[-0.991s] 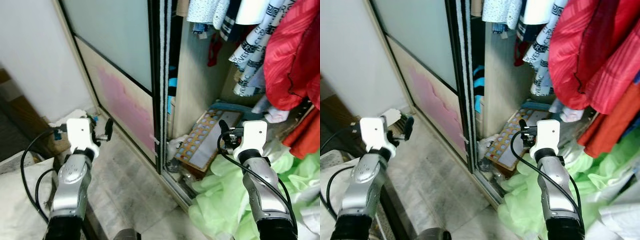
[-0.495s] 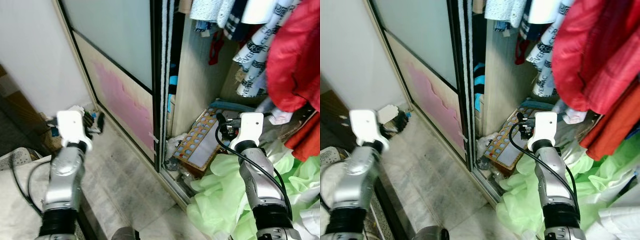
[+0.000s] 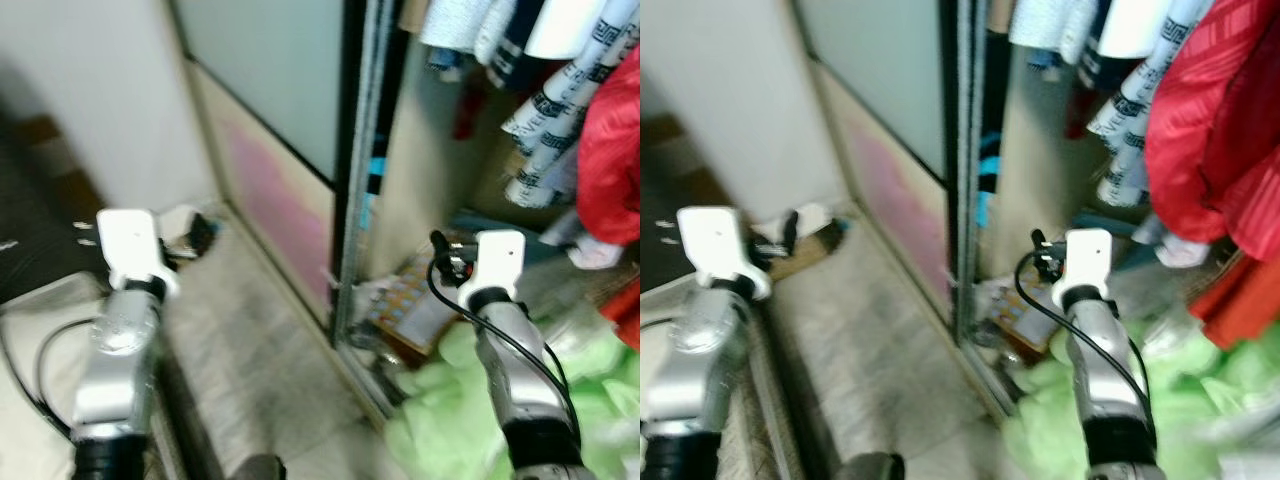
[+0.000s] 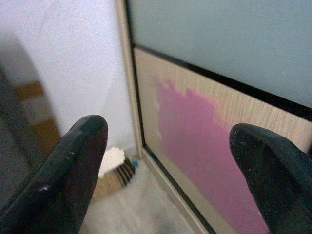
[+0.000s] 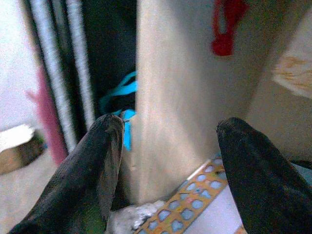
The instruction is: Clean up the room
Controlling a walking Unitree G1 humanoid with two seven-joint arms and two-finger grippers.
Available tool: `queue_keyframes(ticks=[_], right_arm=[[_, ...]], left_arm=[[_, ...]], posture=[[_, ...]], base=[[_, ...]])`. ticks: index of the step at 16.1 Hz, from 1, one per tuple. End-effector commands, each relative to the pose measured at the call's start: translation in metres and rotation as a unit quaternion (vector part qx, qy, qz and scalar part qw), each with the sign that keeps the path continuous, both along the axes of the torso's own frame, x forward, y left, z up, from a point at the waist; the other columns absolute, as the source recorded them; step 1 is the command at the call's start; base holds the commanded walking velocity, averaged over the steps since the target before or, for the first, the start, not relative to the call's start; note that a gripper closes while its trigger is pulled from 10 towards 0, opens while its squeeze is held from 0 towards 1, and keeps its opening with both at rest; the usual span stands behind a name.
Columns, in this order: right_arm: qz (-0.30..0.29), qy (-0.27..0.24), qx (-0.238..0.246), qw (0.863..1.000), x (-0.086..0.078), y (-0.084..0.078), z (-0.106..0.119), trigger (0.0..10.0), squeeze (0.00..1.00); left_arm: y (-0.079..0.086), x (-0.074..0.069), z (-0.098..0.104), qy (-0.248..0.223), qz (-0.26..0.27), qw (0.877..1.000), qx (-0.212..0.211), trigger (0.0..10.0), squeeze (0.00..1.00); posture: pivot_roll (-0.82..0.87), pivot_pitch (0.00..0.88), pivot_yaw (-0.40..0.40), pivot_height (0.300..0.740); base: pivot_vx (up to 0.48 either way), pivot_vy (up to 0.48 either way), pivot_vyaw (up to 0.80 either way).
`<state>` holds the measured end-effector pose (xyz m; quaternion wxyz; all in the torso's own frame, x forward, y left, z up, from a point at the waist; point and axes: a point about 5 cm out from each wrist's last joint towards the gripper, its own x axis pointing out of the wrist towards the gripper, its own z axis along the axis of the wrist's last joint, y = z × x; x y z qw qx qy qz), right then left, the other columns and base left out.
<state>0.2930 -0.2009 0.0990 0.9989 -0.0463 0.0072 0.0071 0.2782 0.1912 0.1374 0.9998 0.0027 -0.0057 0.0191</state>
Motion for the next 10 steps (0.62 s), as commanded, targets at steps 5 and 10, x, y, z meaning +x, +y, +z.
queue_keyframes(ticks=[5, 10], right_arm=[[0.021, 0.011, 0.003, 1.000, -0.015, 0.010, -0.001, 10.0, 0.00], [0.024, 0.024, 0.018, 0.999, -0.021, 0.017, -0.006, 10.0, 0.00]], left_arm=[[-0.001, -0.013, -0.015, 0.031, 0.002, 0.999, -0.012, 10.0, 0.00], [-0.005, -0.018, -0.008, 0.035, -0.024, 0.999, 0.004, 10.0, 0.00]], posture=[[0.02, 0.000, -0.009, 0.740], [0.06, 0.000, 0.007, 0.740]], base=[[0.000, 0.000, 0.80], [0.000, 0.000, 0.80]])
